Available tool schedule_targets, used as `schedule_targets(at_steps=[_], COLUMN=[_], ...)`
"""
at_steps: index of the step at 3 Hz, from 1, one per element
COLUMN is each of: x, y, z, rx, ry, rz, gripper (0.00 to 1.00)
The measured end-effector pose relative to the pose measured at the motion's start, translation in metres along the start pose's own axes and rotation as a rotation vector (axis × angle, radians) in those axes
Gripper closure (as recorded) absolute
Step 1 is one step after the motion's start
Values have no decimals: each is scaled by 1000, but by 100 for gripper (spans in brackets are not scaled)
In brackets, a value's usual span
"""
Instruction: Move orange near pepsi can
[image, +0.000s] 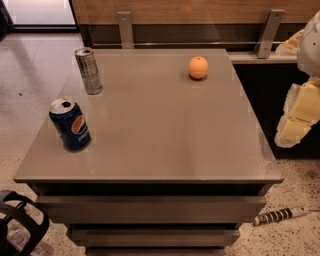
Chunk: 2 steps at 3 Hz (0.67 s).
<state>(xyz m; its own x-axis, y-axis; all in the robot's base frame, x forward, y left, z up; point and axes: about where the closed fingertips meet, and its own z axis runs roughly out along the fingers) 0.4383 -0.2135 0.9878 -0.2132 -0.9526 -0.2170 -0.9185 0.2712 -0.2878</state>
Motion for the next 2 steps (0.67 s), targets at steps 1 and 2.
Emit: schedule_targets(at_steps=[1, 2], x=[1, 4], y=[-7, -33], z=[0, 7], rx=[14, 52], ry=[-8, -60], rz=[11, 42], gripper=[0, 0])
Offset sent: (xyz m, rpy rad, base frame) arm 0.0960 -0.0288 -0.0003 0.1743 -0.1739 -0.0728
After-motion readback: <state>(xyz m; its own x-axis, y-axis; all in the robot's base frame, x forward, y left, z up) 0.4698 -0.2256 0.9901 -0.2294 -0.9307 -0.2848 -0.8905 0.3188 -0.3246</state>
